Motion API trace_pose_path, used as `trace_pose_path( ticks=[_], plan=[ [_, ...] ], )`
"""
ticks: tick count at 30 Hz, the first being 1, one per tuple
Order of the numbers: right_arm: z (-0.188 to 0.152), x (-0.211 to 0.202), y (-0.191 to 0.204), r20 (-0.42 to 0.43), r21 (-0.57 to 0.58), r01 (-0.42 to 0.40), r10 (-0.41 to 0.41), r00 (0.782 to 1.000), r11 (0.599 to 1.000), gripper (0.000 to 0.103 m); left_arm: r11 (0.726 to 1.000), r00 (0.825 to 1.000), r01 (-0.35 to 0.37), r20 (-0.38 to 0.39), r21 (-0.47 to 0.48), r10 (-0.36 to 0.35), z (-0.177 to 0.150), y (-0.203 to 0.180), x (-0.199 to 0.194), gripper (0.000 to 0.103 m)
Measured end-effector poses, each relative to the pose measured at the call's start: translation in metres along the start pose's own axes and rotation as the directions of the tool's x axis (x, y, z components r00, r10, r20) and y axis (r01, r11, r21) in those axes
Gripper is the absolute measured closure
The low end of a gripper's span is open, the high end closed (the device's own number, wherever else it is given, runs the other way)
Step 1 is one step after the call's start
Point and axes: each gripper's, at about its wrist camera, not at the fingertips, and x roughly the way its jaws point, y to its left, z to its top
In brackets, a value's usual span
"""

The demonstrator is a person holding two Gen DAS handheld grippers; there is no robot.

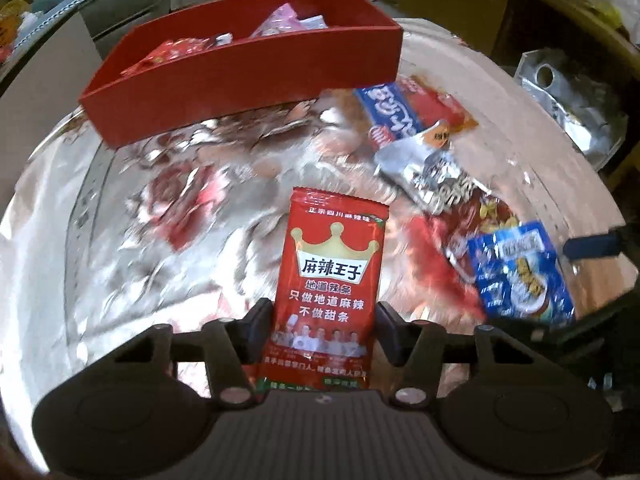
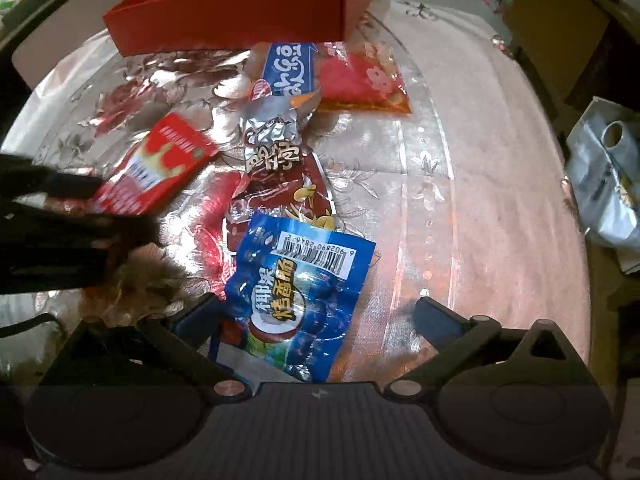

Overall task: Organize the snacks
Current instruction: 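Grasp the red spicy-strip bag with left tool while right tool grasps blue packet, then lift both packets and carry them toward the red tray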

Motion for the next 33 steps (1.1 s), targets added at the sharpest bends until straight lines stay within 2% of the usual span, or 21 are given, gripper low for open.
trace_pose_path(
  ticks=[5, 7, 9, 10, 13, 14, 16, 17, 18, 20, 24, 26, 33],
  plan=[
    [0.002, 0.0, -0.001, -0.011, -0.005, -0.009, 0.009, 1.0, 1.0, 0.0, 0.999, 0.999, 0.036, -0.018, -0.007, -0.036, -0.007, 0.008, -0.005, 0.054],
    [0.003, 0.0, -0.002, -0.01, 0.013, -0.007, 0.007, 1.0, 1.0, 0.0, 0.998, 0.998, 0.057, -0.021, -0.025, -0.058, -0.005, 0.01, -0.003, 0.046],
    [0.004, 0.001, 0.003, -0.011, -0.002, 0.024, -0.024, 1.0, 1.0, 0.0, 0.997, 0.997, 0.075, -0.019, -0.018, -0.075, -0.001, 0.007, 0.0, 0.03],
    [0.004, 0.002, 0.007, -0.013, -0.014, 0.041, -0.042, 0.999, 0.999, 0.0, 0.997, 0.997, 0.078, -0.02, 0.007, -0.078, 0.001, 0.003, 0.003, 0.026],
    [0.004, -0.001, 0.015, -0.005, -0.032, 0.048, -0.049, 0.999, 0.998, 0.005, 0.997, 1.0, 0.02, 0.01, 0.077, -0.021, 0.003, -0.007, 0.011, 0.021],
    [0.005, -0.001, 0.016, -0.006, -0.04, 0.049, -0.05, 0.999, 0.998, 0.006, 0.997, 1.0, 0.021, 0.008, 0.077, -0.022, 0.004, -0.006, 0.011, 0.022],
    [0.004, -0.002, 0.013, -0.004, -0.03, 0.039, -0.039, 0.999, 0.999, 0.008, 0.997, 1.0, 0.017, 0.005, 0.073, -0.018, 0.004, -0.005, 0.007, 0.035],
    [0.005, -0.005, 0.011, 0.0, -0.025, 0.039, -0.039, 0.999, 0.999, 0.015, 0.998, 1.0, 0.017, 0.008, 0.061, -0.017, 0.003, -0.003, 0.004, 0.053],
    [0.004, -0.008, 0.008, 0.008, -0.02, 0.043, -0.042, 0.999, 0.999, 0.021, 0.999, 1.0, 0.021, 0.008, 0.04, -0.021, 0.003, 0.001, 0.0, 0.059],
    [0.005, -0.013, -0.002, 0.011, 0.019, 0.015, -0.015, 1.0, 1.0, 0.024, 0.999, 0.999, 0.053, -0.002, -0.013, -0.053, 0.003, 0.012, -0.004, 0.061],
    [0.003, -0.014, -0.008, 0.009, 0.04, 0.002, -0.003, 1.0, 0.999, 0.024, 0.996, 0.998, 0.063, 0.0, -0.064, -0.064, 0.002, 0.025, -0.007, 0.063],
    [0.004, -0.018, -0.009, 0.022, 0.048, -0.014, 0.013, 1.0, 0.999, 0.024, 0.99, 0.995, 0.102, 0.018, -0.102, -0.101, 0.004, 0.031, -0.013, 0.063],
    [0.013, -0.04, -0.015, 0.103, 0.094, -0.064, 0.054, 0.993, 0.994, 0.024, 0.972, 0.987, 0.149, 0.084, -0.182, -0.135, 0.014, 0.046, -0.029, 0.063]
  ],
)
